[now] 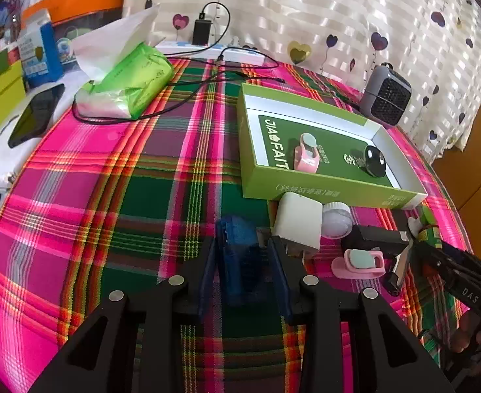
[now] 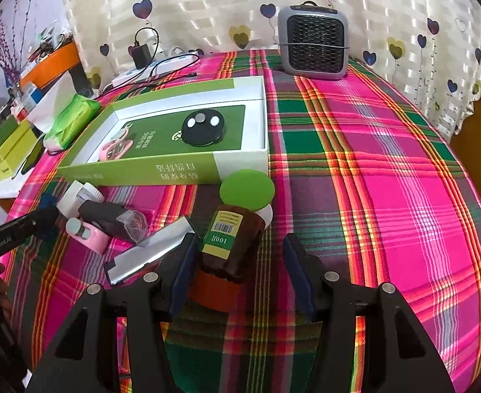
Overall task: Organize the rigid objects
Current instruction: 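Grasp the blue USB stick with the left gripper while the right gripper grasps the brown bottle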
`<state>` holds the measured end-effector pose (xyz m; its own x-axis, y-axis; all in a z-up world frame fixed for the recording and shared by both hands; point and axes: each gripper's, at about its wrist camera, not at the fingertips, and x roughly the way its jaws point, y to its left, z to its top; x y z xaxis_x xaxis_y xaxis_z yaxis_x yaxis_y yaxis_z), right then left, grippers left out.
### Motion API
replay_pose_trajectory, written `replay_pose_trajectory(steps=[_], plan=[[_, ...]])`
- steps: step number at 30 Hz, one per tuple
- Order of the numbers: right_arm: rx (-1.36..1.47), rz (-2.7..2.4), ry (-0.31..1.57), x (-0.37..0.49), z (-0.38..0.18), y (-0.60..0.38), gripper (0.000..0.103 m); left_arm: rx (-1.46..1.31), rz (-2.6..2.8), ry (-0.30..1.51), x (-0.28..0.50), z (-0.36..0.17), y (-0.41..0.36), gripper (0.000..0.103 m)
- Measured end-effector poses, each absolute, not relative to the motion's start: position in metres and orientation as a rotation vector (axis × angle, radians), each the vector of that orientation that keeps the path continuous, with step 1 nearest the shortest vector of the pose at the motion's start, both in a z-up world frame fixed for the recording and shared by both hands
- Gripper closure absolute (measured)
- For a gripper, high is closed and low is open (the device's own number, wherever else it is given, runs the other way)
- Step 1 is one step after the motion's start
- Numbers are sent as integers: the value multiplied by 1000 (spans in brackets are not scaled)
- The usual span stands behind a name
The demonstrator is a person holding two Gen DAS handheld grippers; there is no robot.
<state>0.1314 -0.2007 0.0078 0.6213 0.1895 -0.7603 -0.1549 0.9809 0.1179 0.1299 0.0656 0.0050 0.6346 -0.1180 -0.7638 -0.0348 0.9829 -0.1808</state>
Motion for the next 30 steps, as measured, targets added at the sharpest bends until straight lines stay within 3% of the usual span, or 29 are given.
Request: replay_pose_trajectory(steps=[4, 9, 15, 30], plan=[[40, 196, 874, 131, 8, -200, 49, -180, -44, 882, 130, 5, 65, 74], [45, 203, 867, 129, 9, -201, 57, -178, -36, 881, 129, 5, 66, 80], [39, 213, 865, 128, 10, -197, 66, -175, -38, 879, 128, 5, 67, 80], [42, 220, 865, 127, 9, -198, 70, -176, -37, 878, 127, 5, 67, 80]])
